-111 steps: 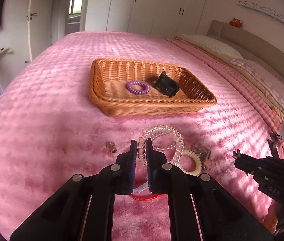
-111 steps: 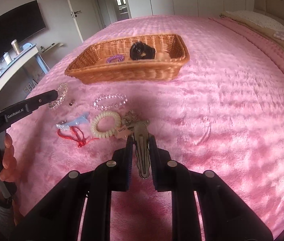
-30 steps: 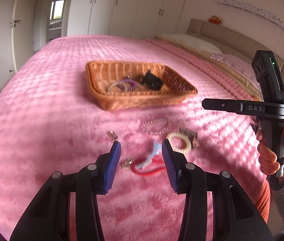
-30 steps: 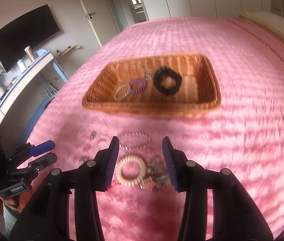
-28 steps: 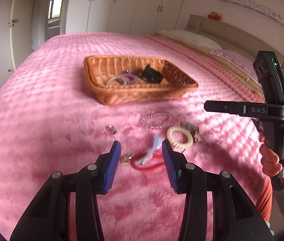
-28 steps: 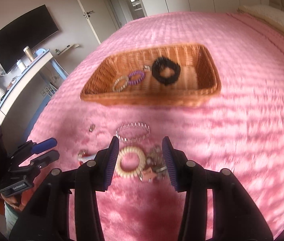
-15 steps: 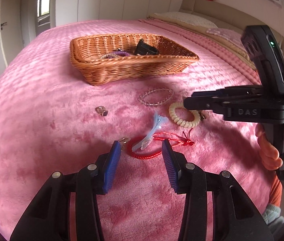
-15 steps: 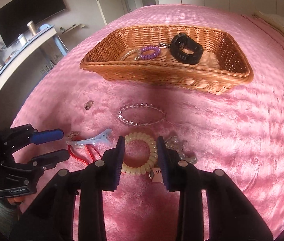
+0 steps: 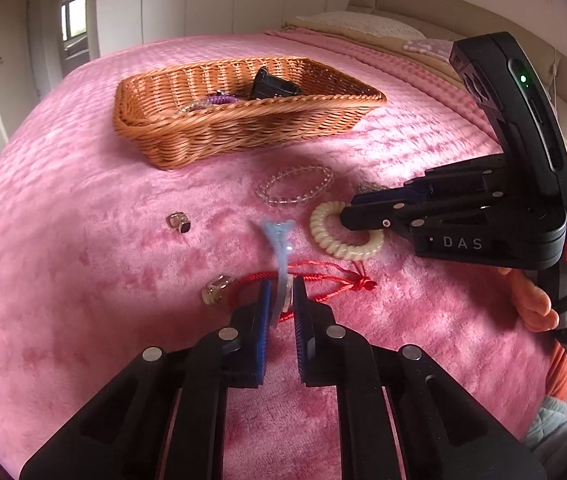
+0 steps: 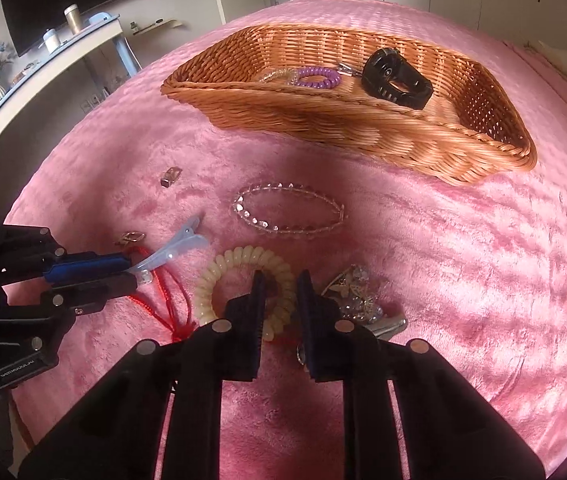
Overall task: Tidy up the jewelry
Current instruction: 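Grasp the blue hair clip with the left tool while the right tool grasps the cream coil bracelet, then carry the clip and cream bracelet into the basket and open both tools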
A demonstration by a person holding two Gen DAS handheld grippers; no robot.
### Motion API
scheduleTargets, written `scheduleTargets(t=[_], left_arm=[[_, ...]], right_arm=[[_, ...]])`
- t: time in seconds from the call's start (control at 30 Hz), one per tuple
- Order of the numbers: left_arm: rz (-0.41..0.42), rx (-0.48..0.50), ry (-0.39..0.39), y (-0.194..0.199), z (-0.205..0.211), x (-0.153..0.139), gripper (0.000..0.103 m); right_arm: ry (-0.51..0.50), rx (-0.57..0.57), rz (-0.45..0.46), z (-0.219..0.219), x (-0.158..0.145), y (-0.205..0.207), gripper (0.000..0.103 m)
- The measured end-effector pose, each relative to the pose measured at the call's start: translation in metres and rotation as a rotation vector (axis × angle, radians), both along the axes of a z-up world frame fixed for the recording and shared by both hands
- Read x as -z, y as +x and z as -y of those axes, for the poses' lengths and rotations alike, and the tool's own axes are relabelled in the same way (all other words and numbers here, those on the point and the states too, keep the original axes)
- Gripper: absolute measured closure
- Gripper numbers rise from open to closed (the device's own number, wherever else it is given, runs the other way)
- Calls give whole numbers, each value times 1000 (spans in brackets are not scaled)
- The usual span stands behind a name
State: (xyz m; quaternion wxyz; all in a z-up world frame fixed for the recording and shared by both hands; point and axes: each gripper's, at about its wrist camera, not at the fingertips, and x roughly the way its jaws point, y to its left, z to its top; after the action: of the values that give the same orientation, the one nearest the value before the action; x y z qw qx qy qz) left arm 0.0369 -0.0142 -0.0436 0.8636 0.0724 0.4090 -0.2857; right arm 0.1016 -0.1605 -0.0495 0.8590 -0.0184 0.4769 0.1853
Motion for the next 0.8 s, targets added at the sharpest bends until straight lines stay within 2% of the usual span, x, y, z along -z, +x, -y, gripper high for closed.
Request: scheduleTargets(t=[0.3,0.47,0.63,0.8], left_arm=[[-22,-24,29,5,7,5,93],[-2,-29,31,2,8,4,97],[45,-39,-43,-5,0,-13,98],[111,-41,-104,-7,-2,-43,98]], right_arm=[[-21,13,3,-3,4,6,88],[-12,19,36,-2,0,0,93],[53,37,71,7,-16,-9,93],[104,59,156,18,-56,-15,93]])
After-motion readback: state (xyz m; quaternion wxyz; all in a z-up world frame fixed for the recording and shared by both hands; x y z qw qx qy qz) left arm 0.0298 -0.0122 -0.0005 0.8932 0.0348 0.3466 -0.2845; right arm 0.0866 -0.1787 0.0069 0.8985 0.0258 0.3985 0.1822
